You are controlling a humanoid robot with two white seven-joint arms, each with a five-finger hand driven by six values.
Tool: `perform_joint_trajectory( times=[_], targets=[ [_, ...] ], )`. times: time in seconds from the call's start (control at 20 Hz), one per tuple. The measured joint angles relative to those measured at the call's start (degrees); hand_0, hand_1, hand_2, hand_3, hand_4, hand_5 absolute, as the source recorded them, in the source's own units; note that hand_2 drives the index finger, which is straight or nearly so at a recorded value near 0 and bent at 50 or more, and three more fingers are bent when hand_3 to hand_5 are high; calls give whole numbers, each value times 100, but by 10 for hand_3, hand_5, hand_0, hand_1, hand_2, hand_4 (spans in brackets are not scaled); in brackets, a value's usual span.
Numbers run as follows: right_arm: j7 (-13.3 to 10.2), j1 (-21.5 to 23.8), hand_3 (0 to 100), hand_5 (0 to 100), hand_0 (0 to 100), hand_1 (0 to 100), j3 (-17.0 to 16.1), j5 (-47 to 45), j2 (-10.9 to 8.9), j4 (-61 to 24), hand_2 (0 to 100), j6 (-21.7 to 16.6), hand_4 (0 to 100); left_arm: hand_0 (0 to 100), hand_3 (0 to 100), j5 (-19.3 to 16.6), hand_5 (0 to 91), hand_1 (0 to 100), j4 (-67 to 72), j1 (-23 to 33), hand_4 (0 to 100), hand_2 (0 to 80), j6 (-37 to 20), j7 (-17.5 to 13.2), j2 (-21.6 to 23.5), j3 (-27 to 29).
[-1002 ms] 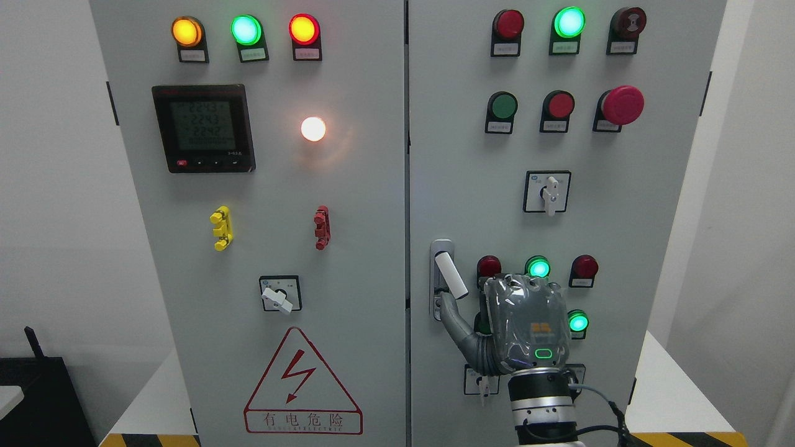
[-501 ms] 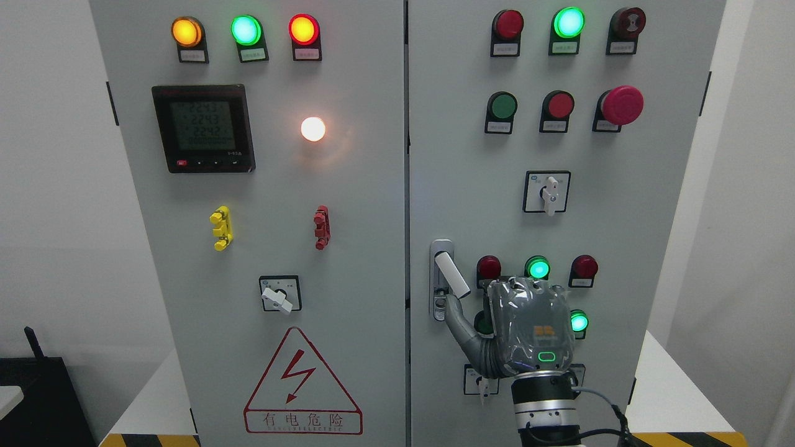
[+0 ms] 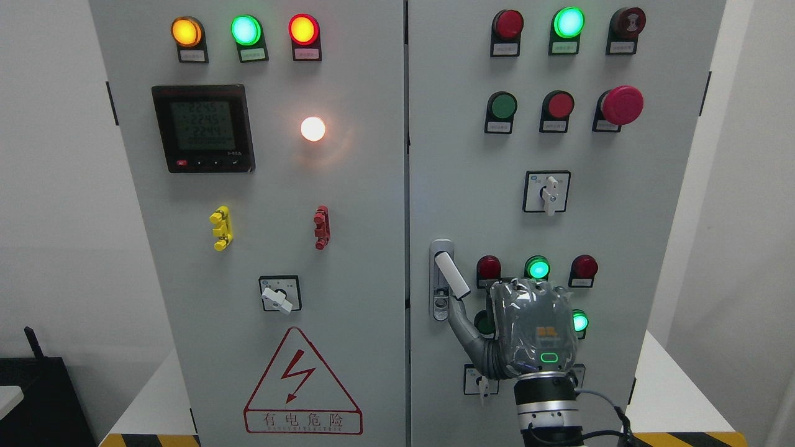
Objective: Release door handle
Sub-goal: 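Rotate the handle lever outward toward the right hand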
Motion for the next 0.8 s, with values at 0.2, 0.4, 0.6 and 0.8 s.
perform_joint_trajectory(
  times=[0.2, 0.4, 0.6, 0.8],
  targets=[
    [2, -4, 1000, 955, 448, 173, -23, 3, 1, -21, 935, 0, 996, 120, 0, 0, 0, 389, 0, 0, 0, 0, 0, 0, 0, 0],
    [5, -14, 1000, 955, 448, 173, -50, 4, 3, -46, 934, 0, 997, 120, 0, 0, 0, 389, 0, 0, 0, 0, 0, 0, 0, 0],
    [5, -21, 1000, 955, 448, 174, -79, 5, 3, -66, 934, 0, 996, 120, 0, 0, 0, 389, 0, 0, 0, 0, 0, 0, 0, 0],
    [5, -28, 1000, 955, 449, 174, -102, 6, 4, -79, 934, 0, 996, 120, 0, 0, 0, 389, 0, 0, 0, 0, 0, 0, 0, 0]
  ],
)
